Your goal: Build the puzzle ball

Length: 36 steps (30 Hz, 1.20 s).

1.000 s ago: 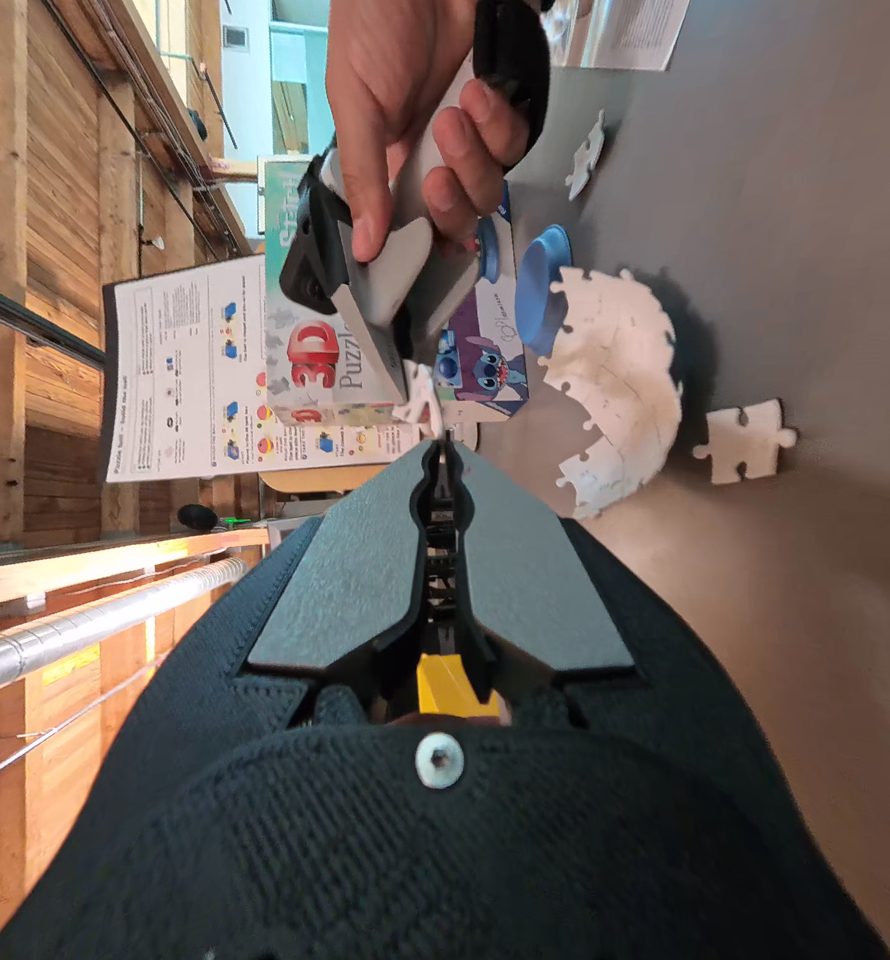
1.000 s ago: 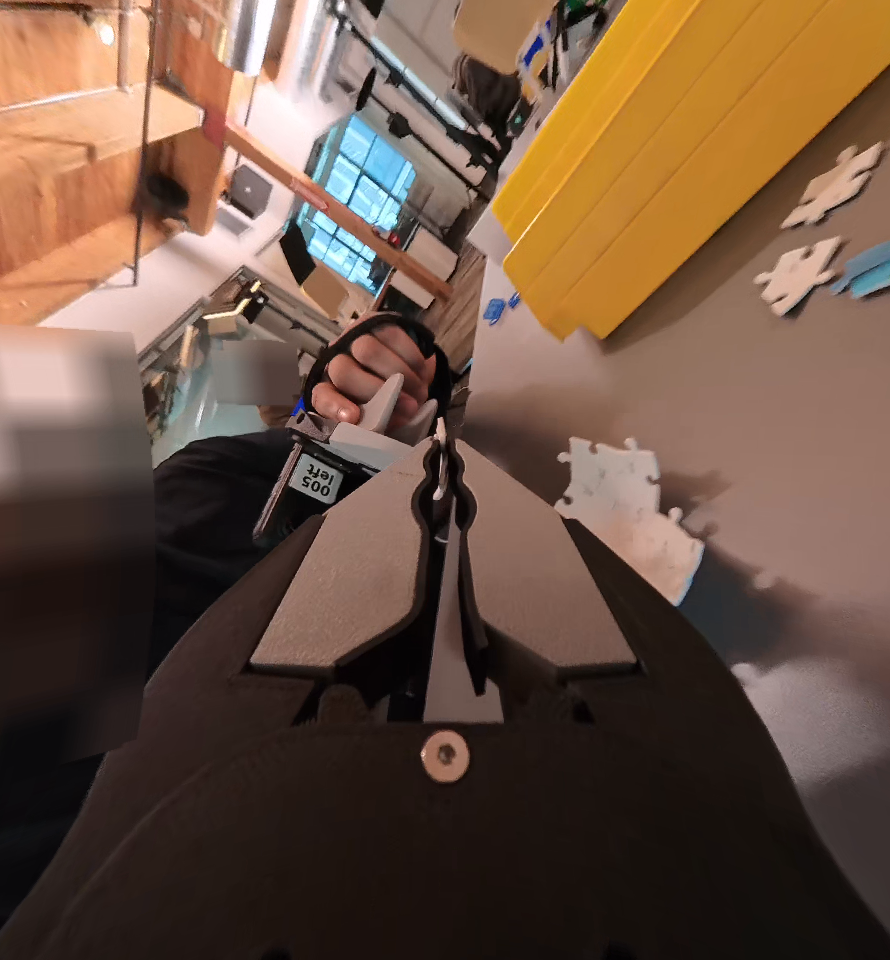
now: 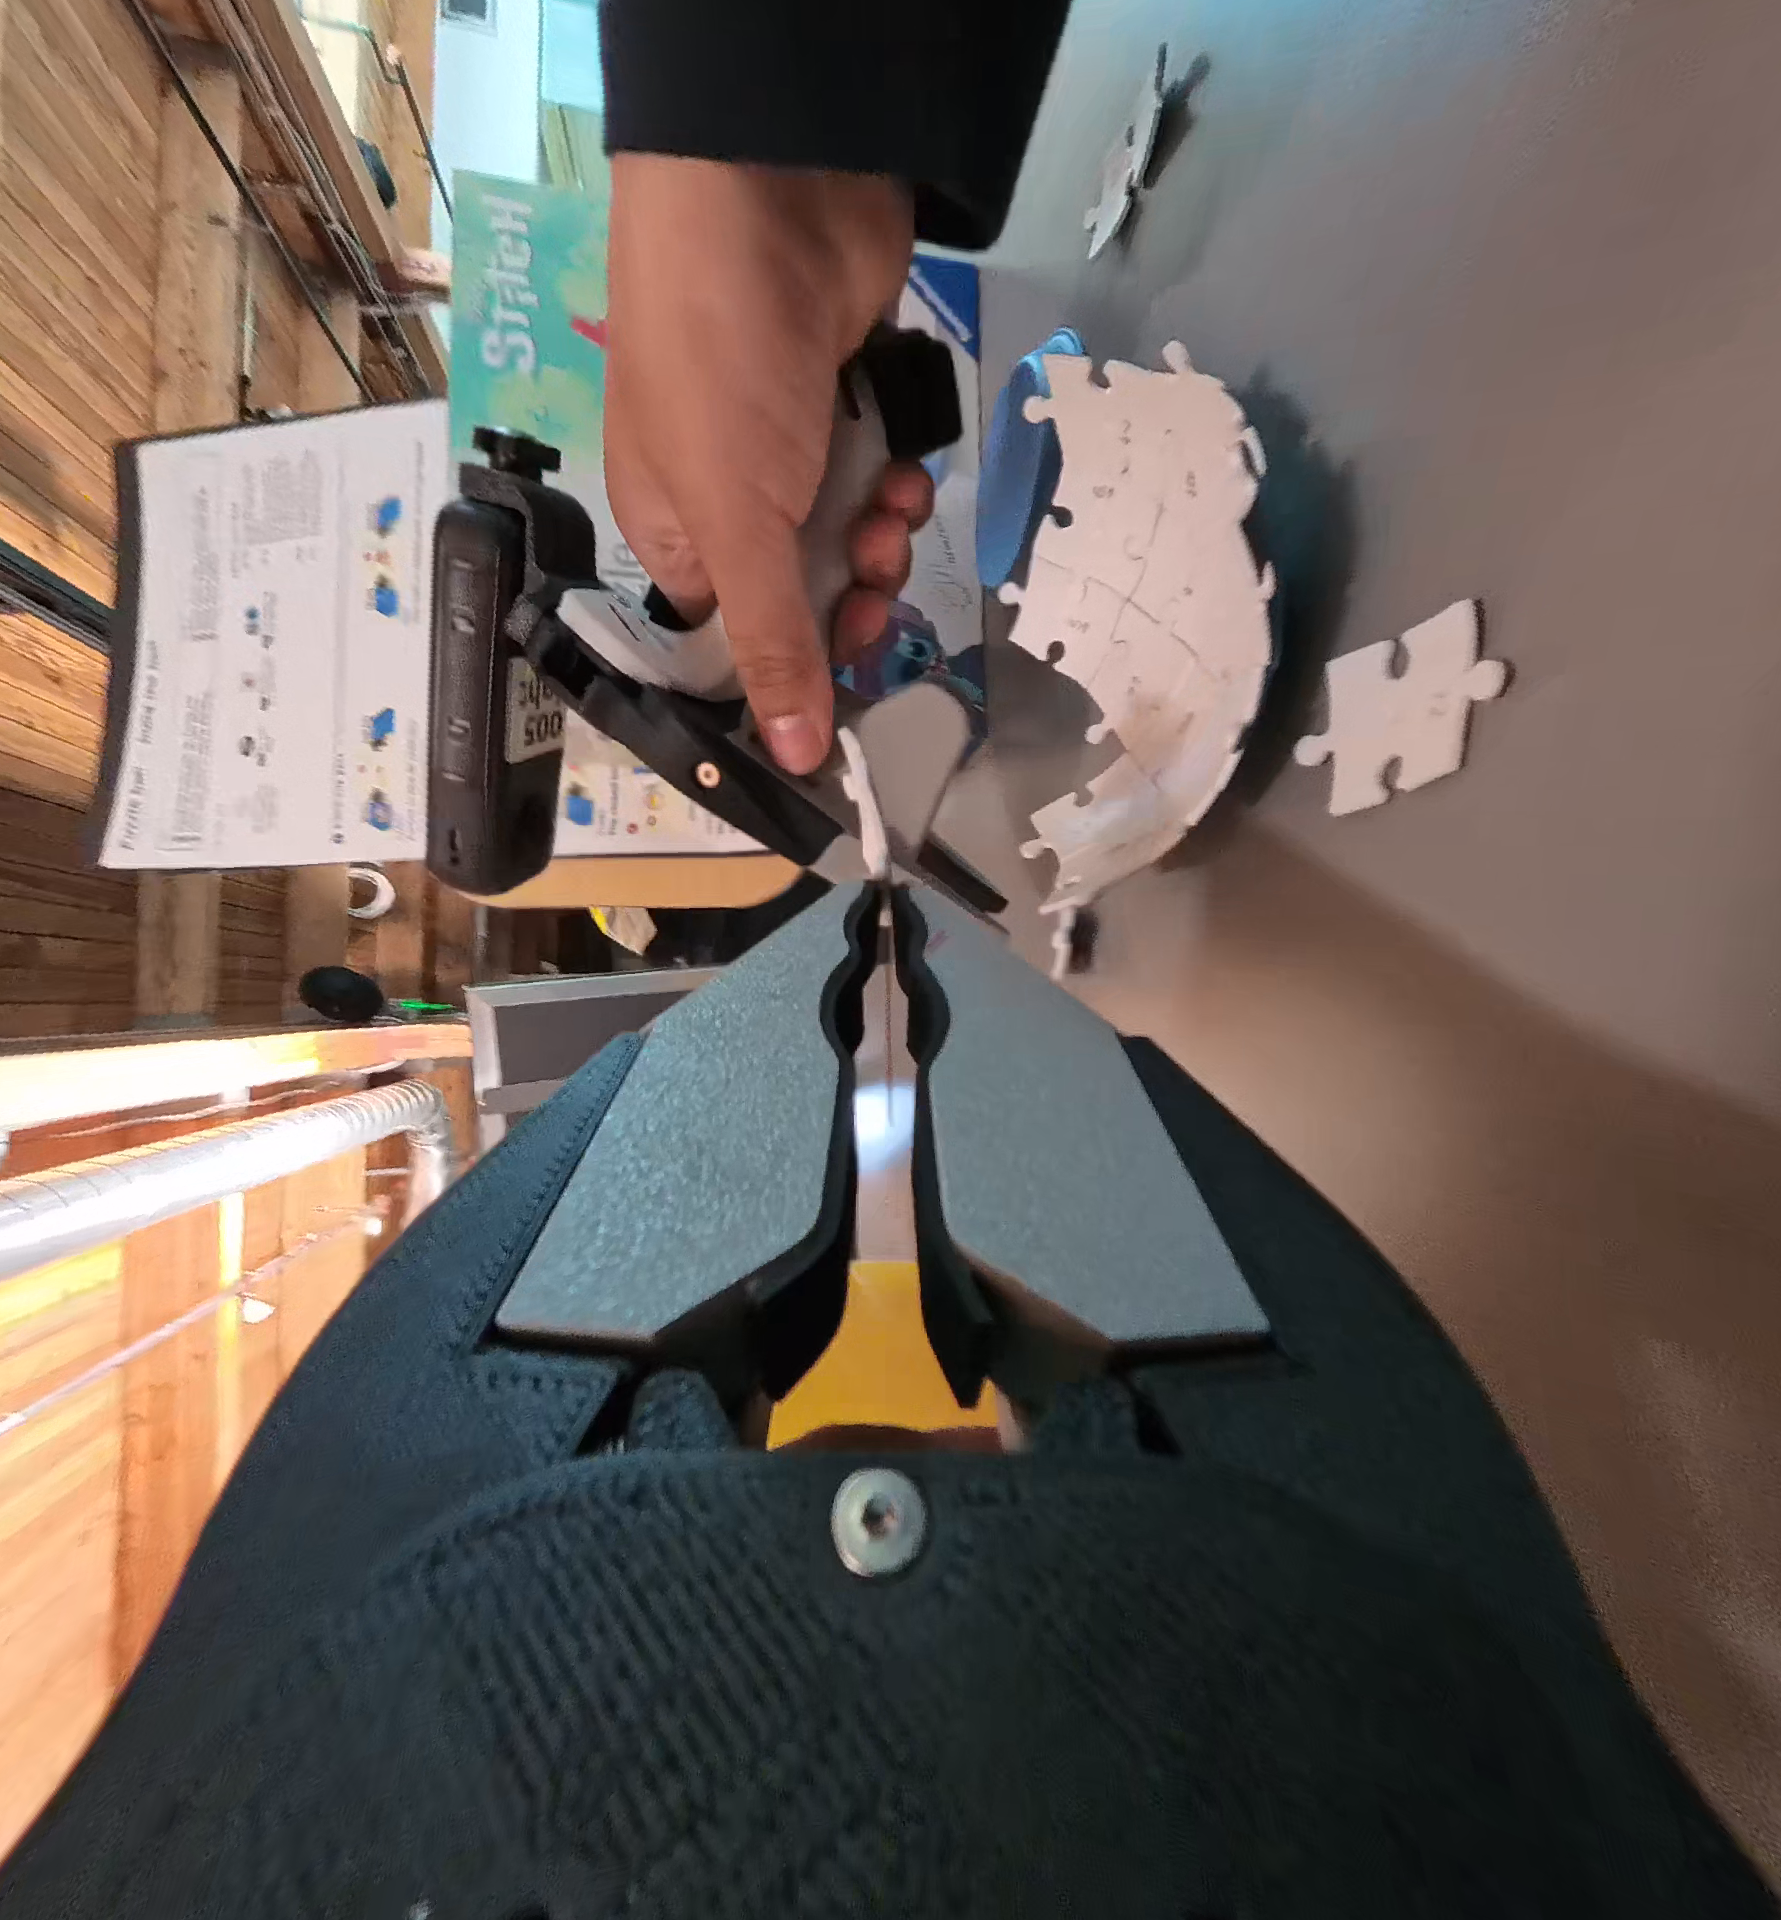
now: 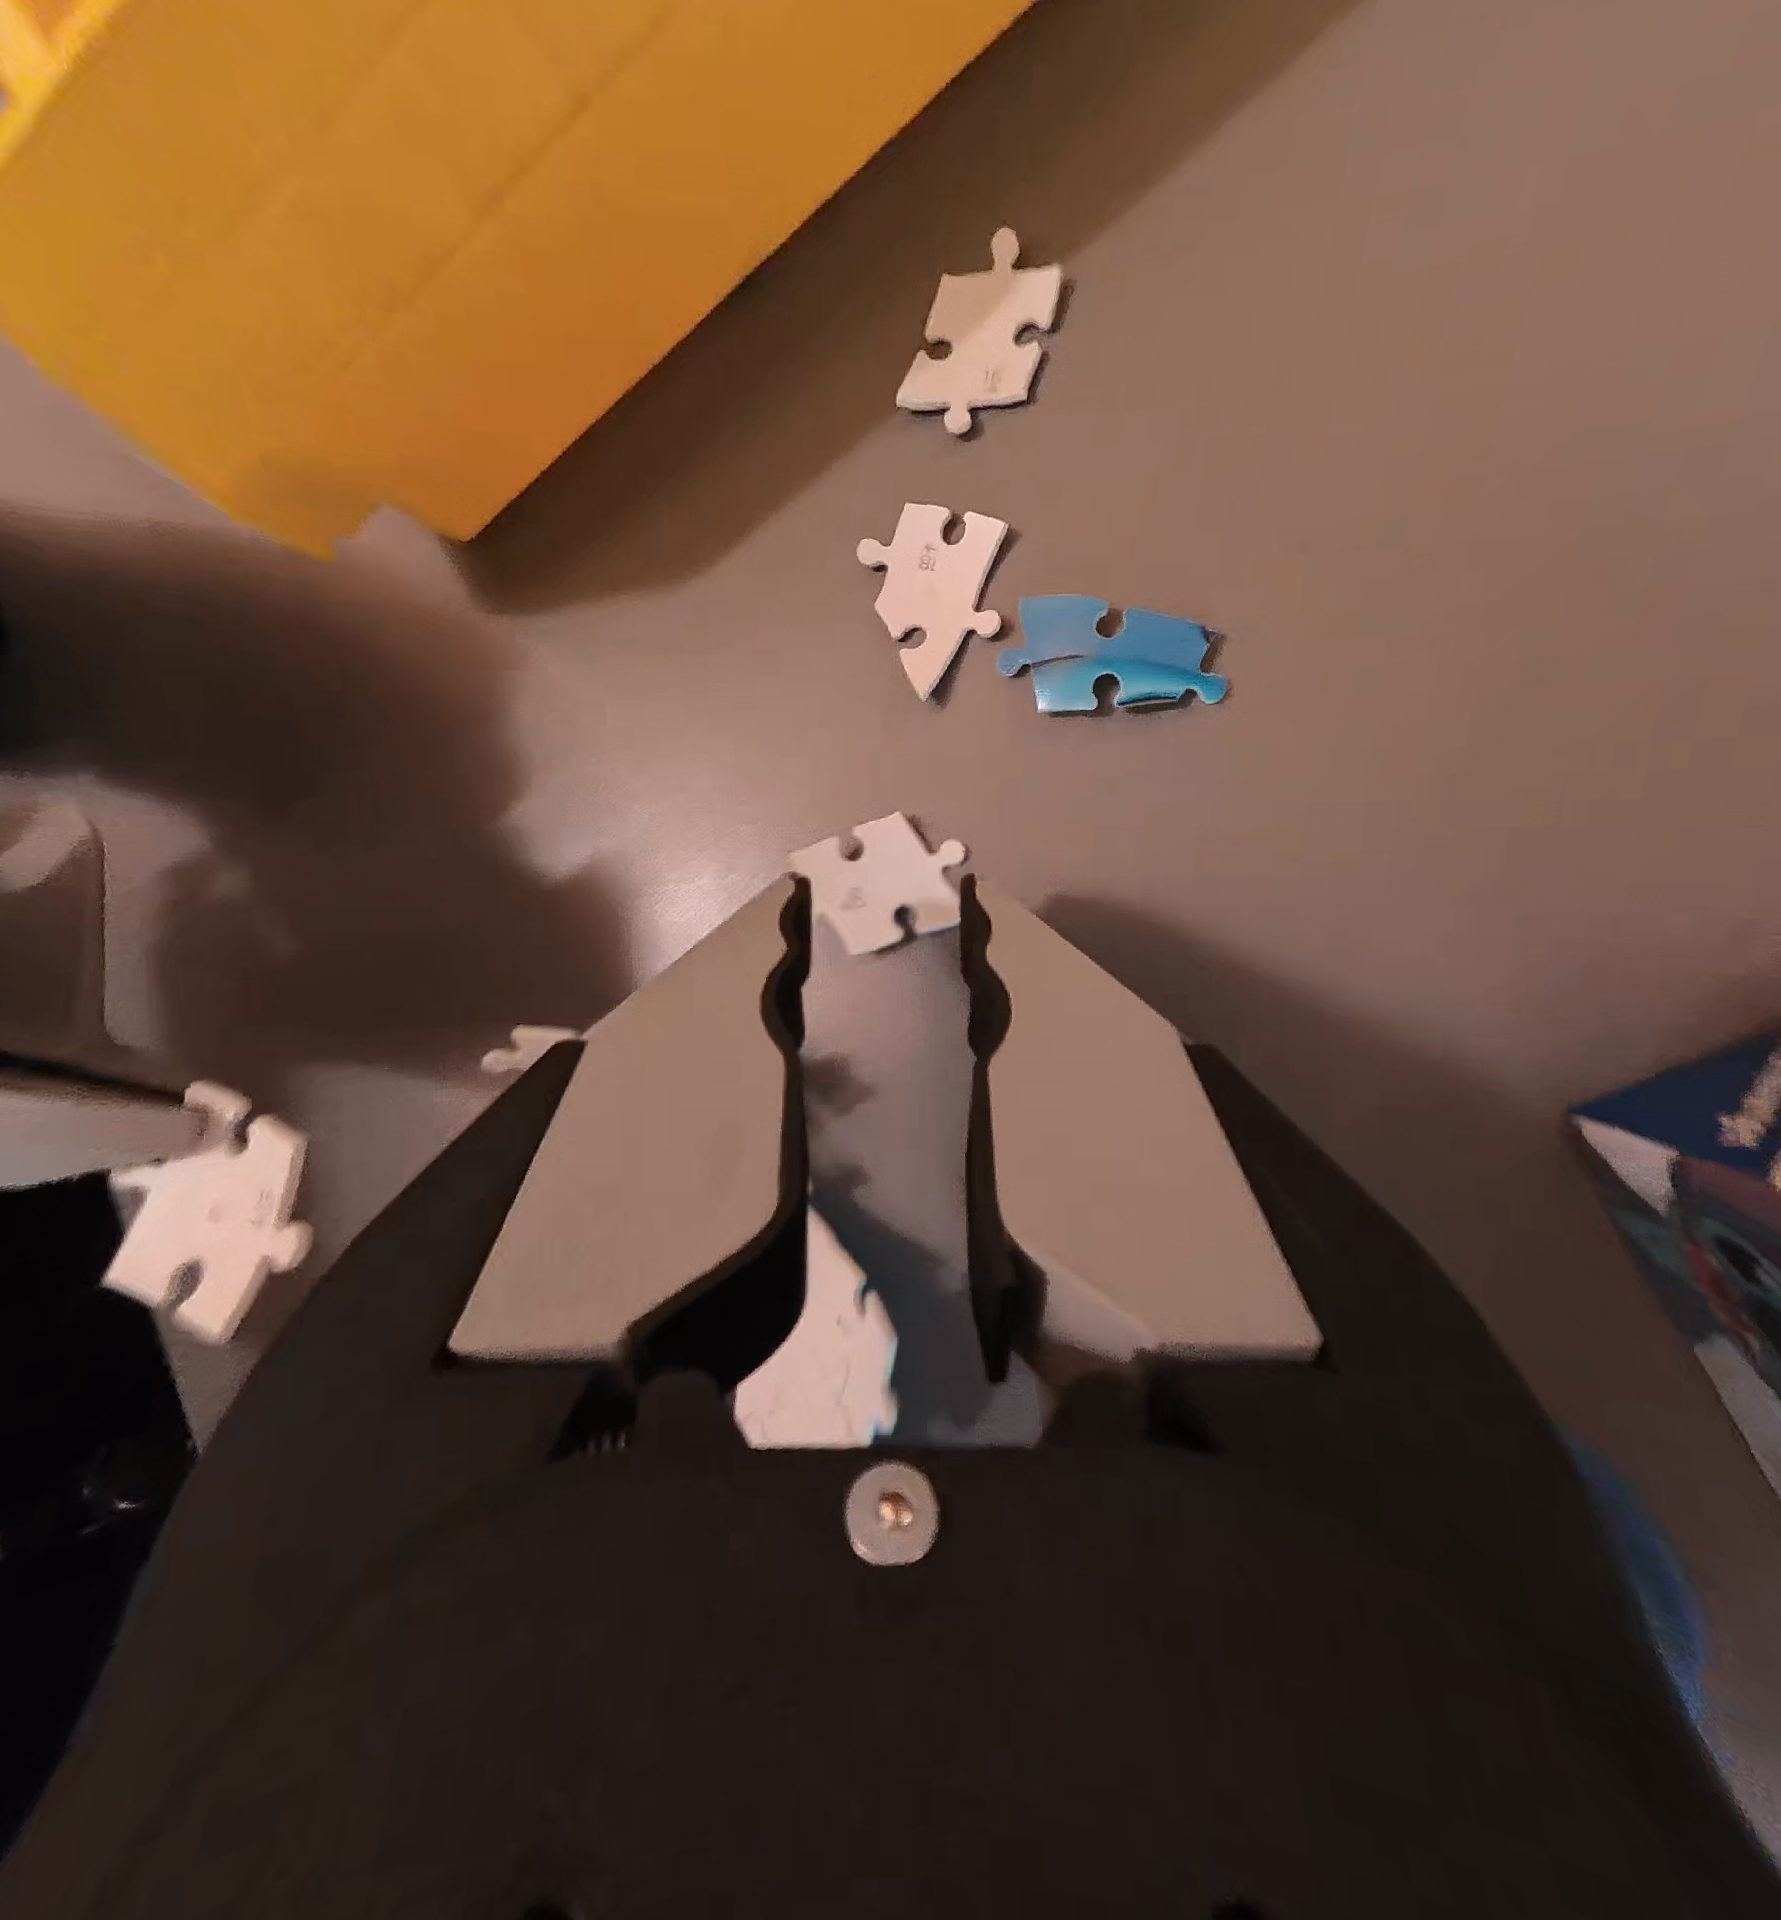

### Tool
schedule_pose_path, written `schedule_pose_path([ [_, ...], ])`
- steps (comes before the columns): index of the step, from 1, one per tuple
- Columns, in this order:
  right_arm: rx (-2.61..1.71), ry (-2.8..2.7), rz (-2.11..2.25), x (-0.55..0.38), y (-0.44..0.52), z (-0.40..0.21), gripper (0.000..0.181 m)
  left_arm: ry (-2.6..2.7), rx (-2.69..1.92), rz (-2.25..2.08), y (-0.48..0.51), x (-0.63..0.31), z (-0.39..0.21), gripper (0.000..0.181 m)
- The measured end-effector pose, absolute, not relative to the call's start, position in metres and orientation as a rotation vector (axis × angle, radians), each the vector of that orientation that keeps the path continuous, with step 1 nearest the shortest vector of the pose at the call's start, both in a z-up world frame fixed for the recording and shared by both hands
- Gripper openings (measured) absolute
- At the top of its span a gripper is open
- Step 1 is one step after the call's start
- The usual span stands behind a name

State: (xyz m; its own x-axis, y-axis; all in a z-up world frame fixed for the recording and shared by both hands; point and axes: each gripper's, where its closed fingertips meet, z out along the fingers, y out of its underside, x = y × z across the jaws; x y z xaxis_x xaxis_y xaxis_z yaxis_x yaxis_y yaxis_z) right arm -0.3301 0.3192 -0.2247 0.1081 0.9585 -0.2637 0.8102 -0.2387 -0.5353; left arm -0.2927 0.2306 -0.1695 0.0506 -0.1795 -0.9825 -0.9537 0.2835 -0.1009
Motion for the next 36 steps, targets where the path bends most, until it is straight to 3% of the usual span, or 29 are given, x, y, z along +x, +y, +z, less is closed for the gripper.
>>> schedule_pose_path([
  [7,-2.002,-1.787,1.196,-0.281,0.271,-0.161,0.029,1.598,-0.77,1.15,0.227,-0.276,-0.157,0.0],
  [12,-1.983,-1.879,1.458,-0.26,0.235,-0.159,0.026,1.698,-0.6,1.217,0.228,-0.255,-0.154,0.0],
  [16,-1.947,-1.848,1.647,-0.253,0.228,-0.152,0.005,1.731,-0.578,1.238,0.234,-0.248,-0.151,0.0],
  [20,-1.93,-1.809,1.679,-0.247,0.232,-0.151,0.0,1.747,-0.612,1.213,0.239,-0.244,-0.153,0.001],
  [26,-1.945,-1.553,1.531,-0.23,0.277,-0.154,0.0,1.616,-1.331,0.88,0.266,-0.277,-0.169,0.0],
  [30,-1.911,-1.411,1.488,-0.214,0.299,-0.153,0.0,1.415,-1.957,0.482,0.278,-0.302,-0.205,0.029],
  [32,-1.899,-1.377,1.463,-0.208,0.307,-0.154,0.0,1.325,-2.173,0.284,0.278,-0.307,-0.218,0.032],
  [34,-1.89,-1.359,1.463,-0.204,0.309,-0.154,0.0,1.214,-2.343,0.08,0.272,-0.311,-0.225,0.048],
  [36,-1.881,-1.357,1.452,-0.199,0.31,-0.153,0.0,1.099,-2.44,-0.107,0.265,-0.313,-0.225,0.048],
])
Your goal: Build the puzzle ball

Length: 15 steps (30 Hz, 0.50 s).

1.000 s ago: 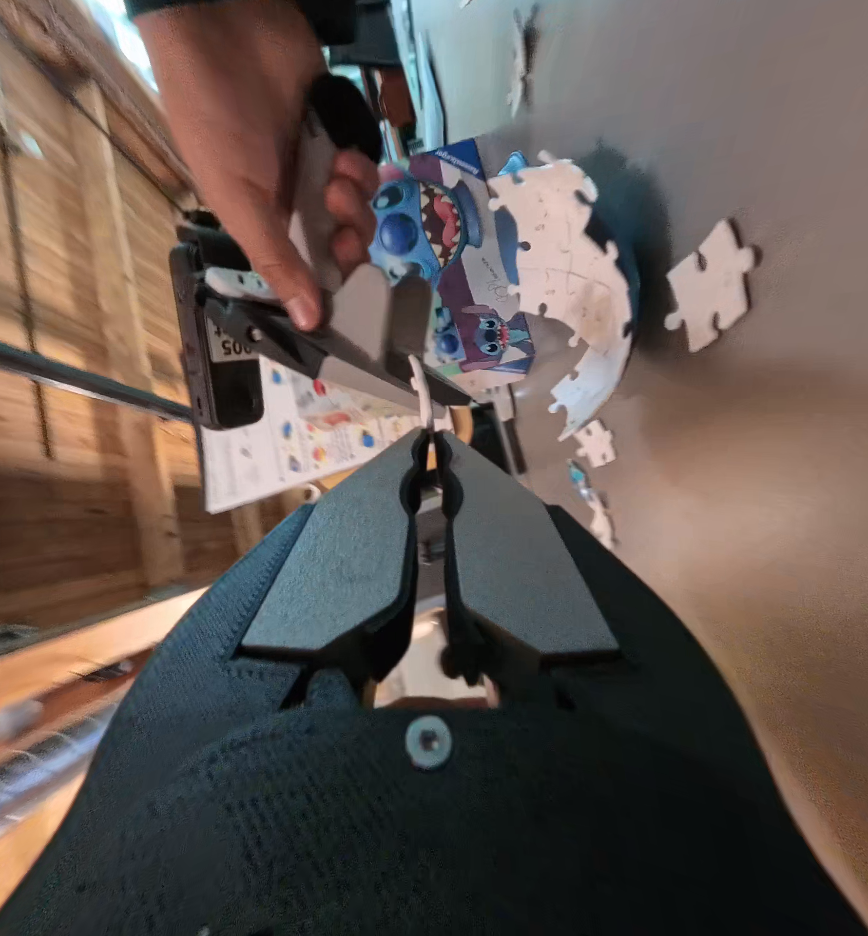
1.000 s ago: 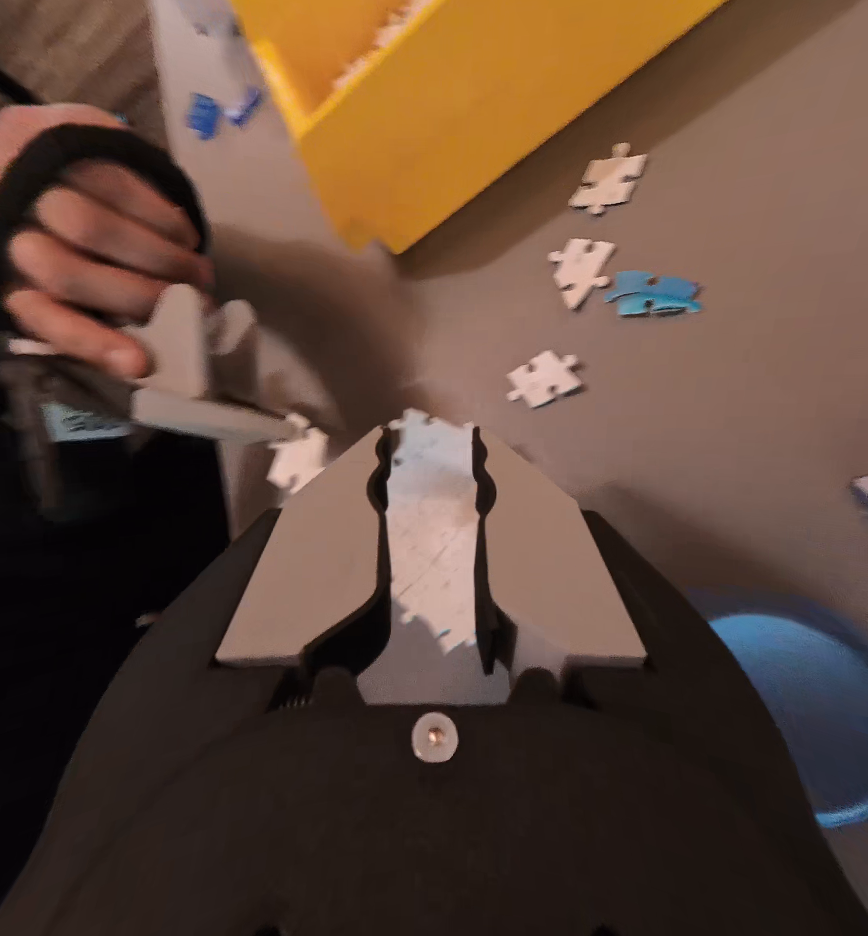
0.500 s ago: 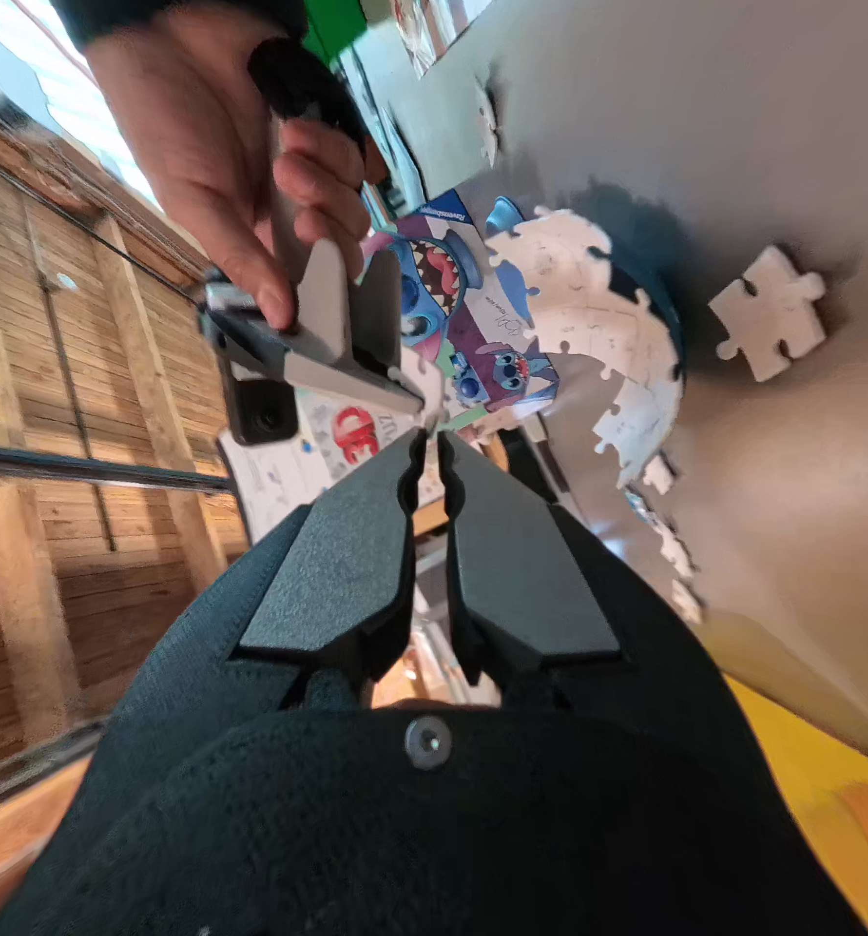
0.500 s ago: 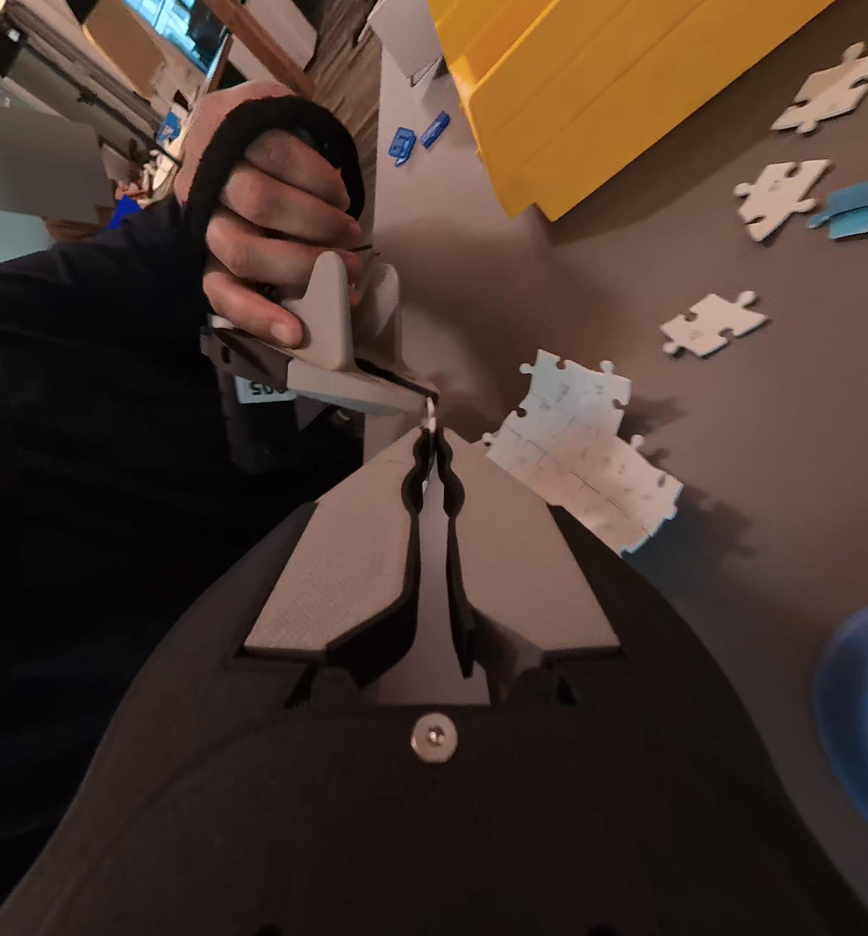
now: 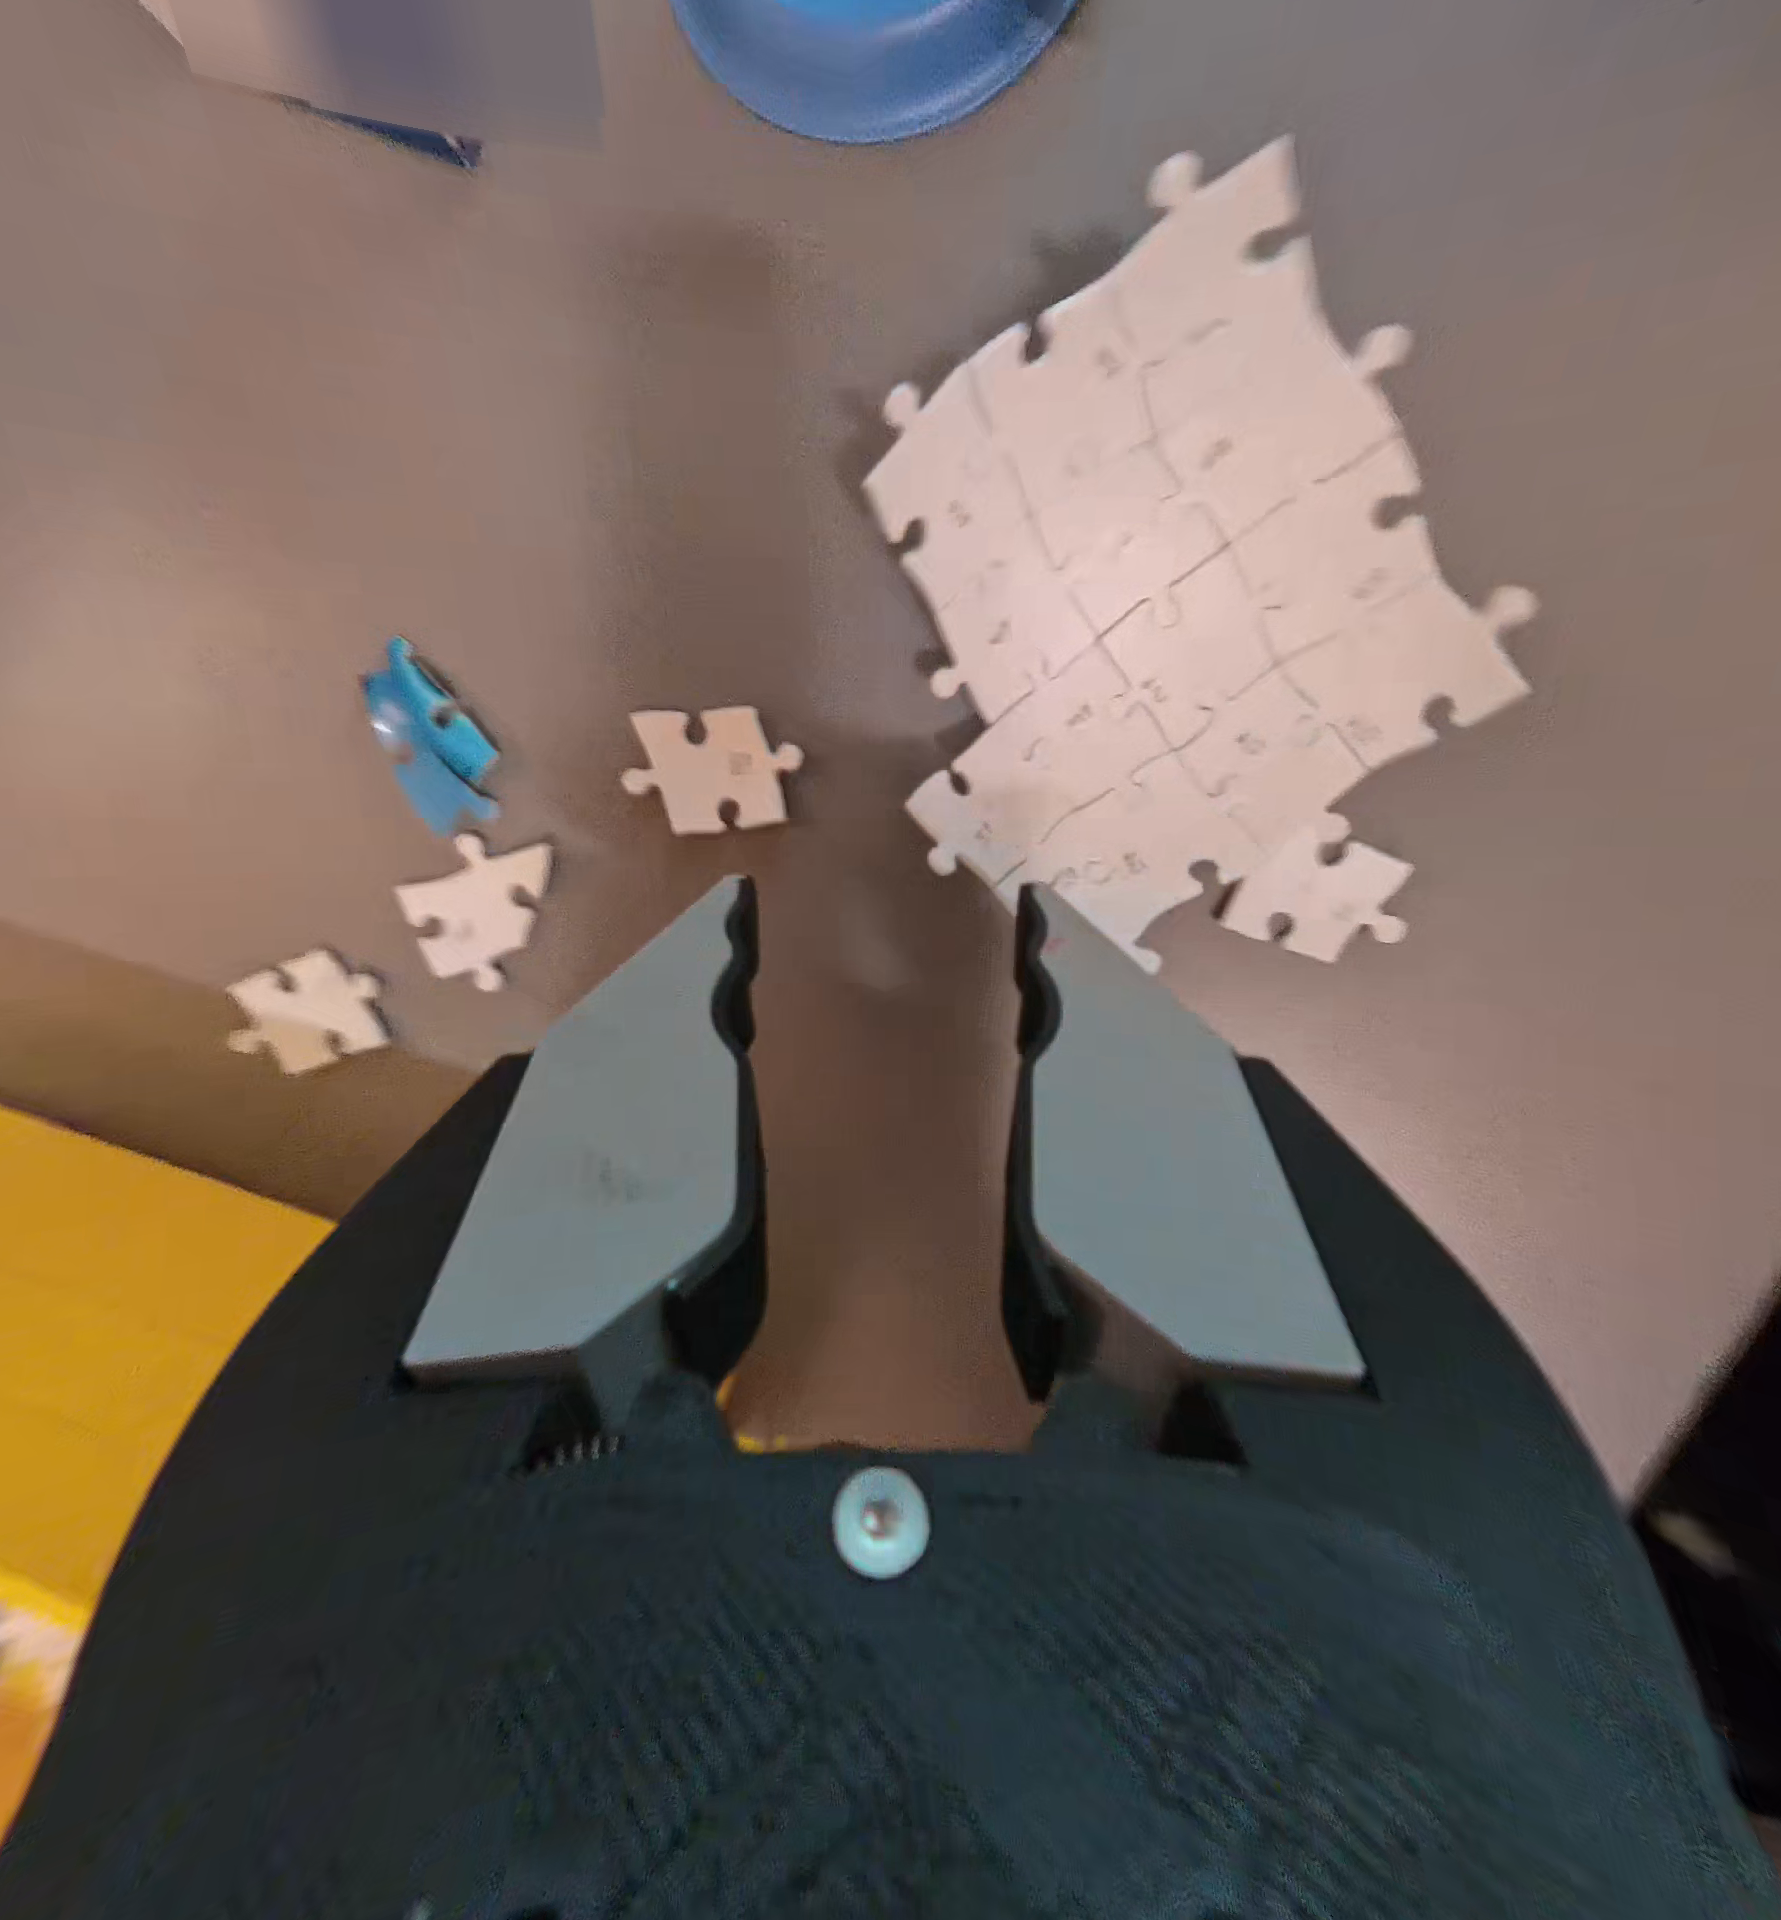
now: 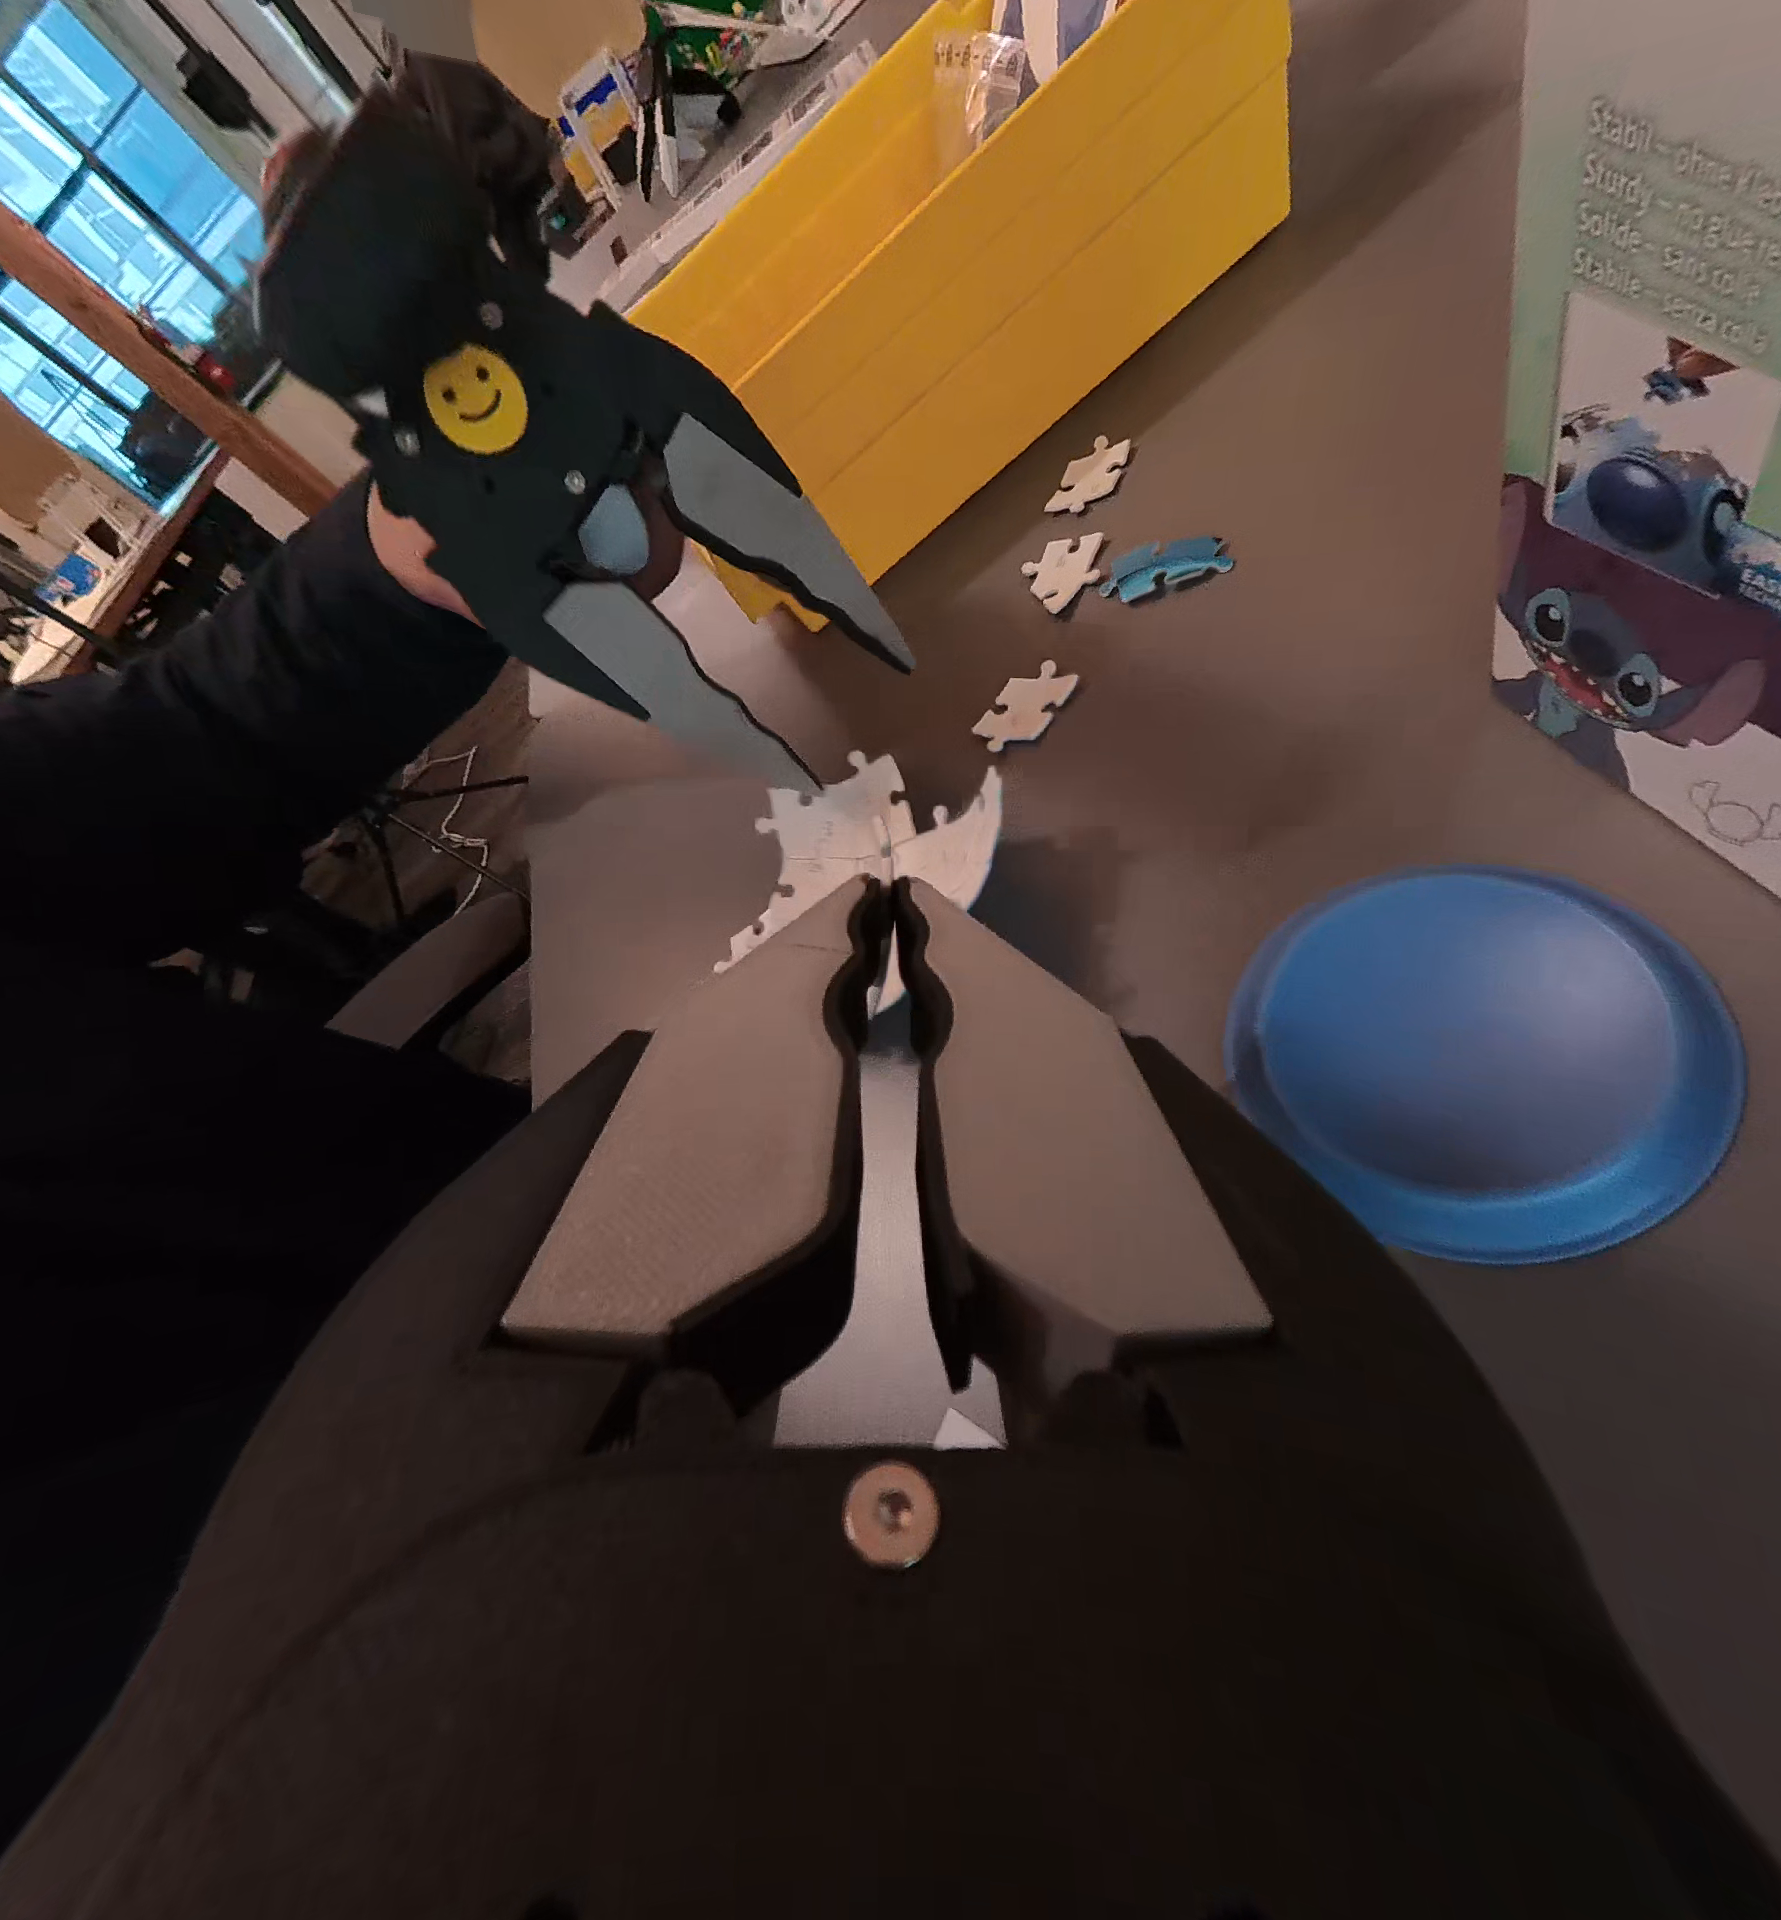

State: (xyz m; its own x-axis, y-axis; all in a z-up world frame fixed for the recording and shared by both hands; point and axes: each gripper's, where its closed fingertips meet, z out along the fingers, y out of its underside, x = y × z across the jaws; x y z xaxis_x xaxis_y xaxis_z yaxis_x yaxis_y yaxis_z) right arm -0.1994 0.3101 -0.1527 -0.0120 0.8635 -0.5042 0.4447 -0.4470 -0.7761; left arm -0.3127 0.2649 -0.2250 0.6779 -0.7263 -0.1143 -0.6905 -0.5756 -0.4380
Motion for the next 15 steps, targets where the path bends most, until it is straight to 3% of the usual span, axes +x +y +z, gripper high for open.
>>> schedule_pose_path([
  [9,-1.913,-1.357,1.412,-0.2,0.313,-0.167,0.0,0.632,-2.462,-0.395,0.237,-0.336,-0.198,0.053],
  [15,-1.942,-1.339,1.504,-0.205,0.31,-0.174,0.0,0.381,-2.376,-1.119,0.176,-0.282,-0.202,0.058],
])
